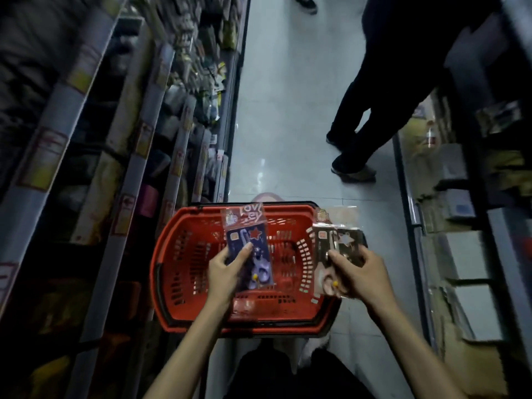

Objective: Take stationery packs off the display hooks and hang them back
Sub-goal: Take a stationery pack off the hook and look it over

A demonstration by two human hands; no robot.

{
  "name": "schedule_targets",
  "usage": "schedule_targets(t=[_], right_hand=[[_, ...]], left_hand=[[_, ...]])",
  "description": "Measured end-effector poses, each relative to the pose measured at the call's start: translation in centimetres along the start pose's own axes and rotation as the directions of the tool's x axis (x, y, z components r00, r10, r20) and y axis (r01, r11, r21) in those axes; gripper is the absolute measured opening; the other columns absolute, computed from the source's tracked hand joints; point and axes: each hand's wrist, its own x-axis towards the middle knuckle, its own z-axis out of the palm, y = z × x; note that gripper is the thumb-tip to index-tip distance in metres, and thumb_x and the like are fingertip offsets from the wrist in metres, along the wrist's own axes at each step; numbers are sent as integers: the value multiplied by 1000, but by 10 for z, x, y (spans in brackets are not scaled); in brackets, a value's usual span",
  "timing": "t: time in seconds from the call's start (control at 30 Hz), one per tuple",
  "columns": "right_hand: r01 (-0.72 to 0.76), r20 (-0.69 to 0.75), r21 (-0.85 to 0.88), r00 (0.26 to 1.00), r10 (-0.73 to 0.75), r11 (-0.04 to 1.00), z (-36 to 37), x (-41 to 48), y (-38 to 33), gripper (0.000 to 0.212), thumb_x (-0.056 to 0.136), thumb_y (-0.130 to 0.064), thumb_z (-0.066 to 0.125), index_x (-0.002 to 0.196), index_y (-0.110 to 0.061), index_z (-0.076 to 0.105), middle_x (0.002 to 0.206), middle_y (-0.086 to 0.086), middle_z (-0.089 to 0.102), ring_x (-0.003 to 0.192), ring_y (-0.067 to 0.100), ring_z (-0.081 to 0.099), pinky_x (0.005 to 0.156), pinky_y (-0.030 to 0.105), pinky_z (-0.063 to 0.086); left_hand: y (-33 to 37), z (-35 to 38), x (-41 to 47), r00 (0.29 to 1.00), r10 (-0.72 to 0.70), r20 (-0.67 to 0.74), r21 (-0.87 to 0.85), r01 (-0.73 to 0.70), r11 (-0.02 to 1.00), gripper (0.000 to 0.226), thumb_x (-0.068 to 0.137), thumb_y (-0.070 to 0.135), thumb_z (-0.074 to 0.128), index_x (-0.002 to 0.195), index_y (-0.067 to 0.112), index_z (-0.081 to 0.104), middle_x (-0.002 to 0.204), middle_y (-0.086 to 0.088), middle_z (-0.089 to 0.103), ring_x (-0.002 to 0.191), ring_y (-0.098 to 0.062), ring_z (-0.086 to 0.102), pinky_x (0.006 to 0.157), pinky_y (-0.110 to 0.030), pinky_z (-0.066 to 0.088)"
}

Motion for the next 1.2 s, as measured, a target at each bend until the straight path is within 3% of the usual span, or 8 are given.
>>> schedule_targets(t=[0.07,0.23,0.5,0.63,0.8,0.9,1.03,1.2], right_hand=[[25,-46,47,999,-23,999,-25,-10,2,11,93,-21,75,94,-10,73,82,17,76,70,42,70,63,40,53],[79,-130,193,990,-54,978,-91,-43,1,7,97,-20,70,99,-18,76,88,-6,80,83,10,76,66,17,55],[140,-322,344,947,-24,929,-186,-105,6,8,94,-16,71,98,-12,78,92,3,81,89,23,77,84,39,59],[176,-448,307,894,-21,935,-222,-148,18,10,96,-17,71,104,-16,76,95,3,80,90,23,77,89,49,59],[264,-681,272,732,-8,925,-248,-217,30,22,90,-6,75,108,-18,72,98,0,80,92,17,76,78,32,59],[262,-758,304,649,66,916,-251,-264,43,23,91,1,71,105,-16,70,96,2,79,89,16,75,72,24,56],[240,-835,338,522,173,910,-246,-340,69,20,92,-1,69,102,-19,71,94,4,79,87,24,75,78,40,57],[314,-934,341,218,282,886,-235,-456,96,4,96,-25,71,95,-22,72,86,-1,79,78,15,75,69,32,53]], left_hand=[[13,21,-16,998,26,62,8,-27,1000,22,92,19,76,112,9,77,104,-6,80,101,-24,76,87,-37,61],[39,73,-63,983,76,167,74,-89,993,27,89,25,77,112,12,77,104,-8,80,100,-30,76,93,-51,60],[70,163,-138,908,139,396,67,-180,981,19,94,12,70,113,11,76,106,-7,80,96,-23,75,77,-30,59],[84,202,-172,823,85,562,114,-179,977,18,93,19,73,106,7,77,101,-14,79,97,-36,76,85,-52,63],[97,242,-209,654,95,750,109,-264,958,17,93,16,73,98,1,77,94,-21,78,83,-32,74,64,-36,63],[92,255,-236,508,84,857,90,-309,947,19,92,22,74,101,5,76,101,-25,76,90,-34,74,76,-49,62],[70,268,-288,295,70,953,54,-392,918,11,94,18,73,104,17,77,102,-9,79,98,-30,75,88,-57,58],[38,270,-390,9,3,1000,1,-472,881,22,95,9,70,116,13,68,106,0,79,100,-19,76,91,-47,61]])
